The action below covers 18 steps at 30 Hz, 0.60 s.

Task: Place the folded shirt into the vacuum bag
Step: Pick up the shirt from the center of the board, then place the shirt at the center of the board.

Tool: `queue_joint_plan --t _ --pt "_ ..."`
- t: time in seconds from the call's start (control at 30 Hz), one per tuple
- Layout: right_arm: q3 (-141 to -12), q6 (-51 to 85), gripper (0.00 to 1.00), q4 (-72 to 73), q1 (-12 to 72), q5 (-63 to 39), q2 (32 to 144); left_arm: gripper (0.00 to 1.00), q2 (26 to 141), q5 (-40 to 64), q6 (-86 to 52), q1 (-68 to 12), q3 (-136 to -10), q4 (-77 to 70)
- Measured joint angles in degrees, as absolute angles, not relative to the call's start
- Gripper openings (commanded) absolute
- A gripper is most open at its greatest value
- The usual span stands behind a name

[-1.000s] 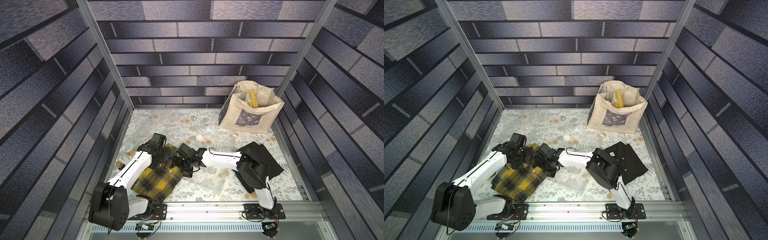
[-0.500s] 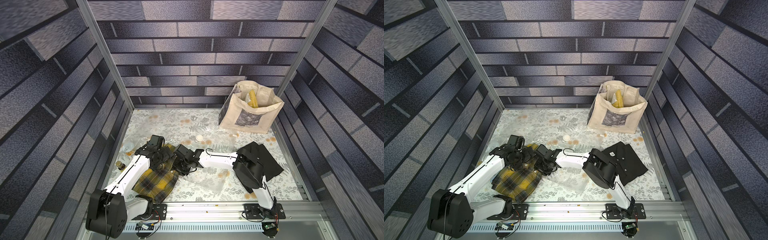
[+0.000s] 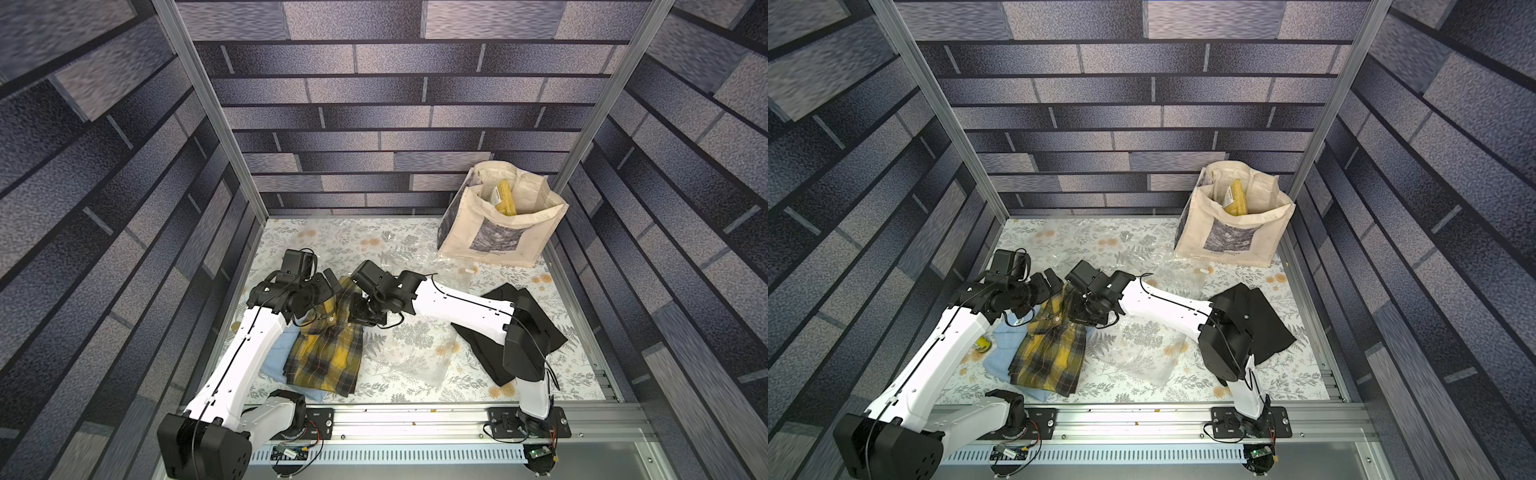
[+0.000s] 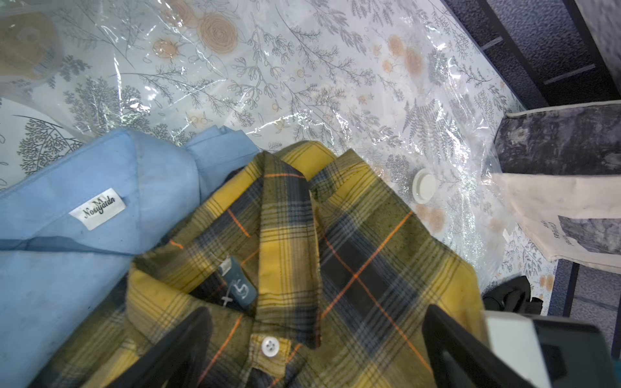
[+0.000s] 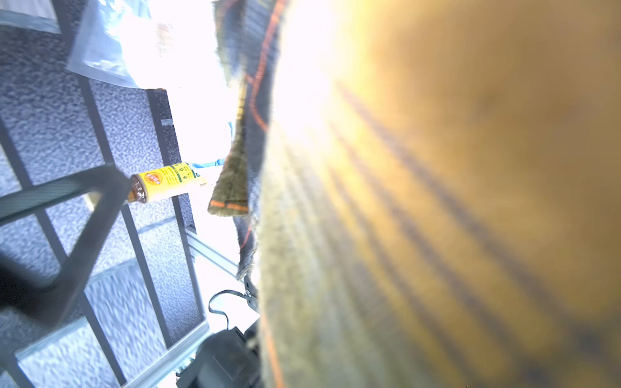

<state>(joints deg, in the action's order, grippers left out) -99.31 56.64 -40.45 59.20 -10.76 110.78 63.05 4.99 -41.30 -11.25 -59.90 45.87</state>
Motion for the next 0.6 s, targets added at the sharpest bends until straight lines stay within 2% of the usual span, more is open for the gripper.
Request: queue_joint_plan --t 0.1,0.23,0.4,0.6 --pt "-98.3 50.8 0.18 -44.5 54.9 -11.6 107.2 1.0 63.0 5.7 -40.9 -11.8 -59.9 46.1" --pt "-96.8 44.1 0.12 -50.1 50.5 -11.2 104.6 1.0 63.8 5.8 -40.9 -14.3 -60.0 45.9" --pt "-96.9 39.8 0.09 -56.9 49.8 -8.5 103.7 1.0 67.0 5.8 -40.9 -16.6 -60.5 45.8" --pt "-93.5 38.9 0.06 -66.5 44.6 -5.5 89.2 1.0 70.0 5.8 -40.9 -19.3 -62.2 43.2"
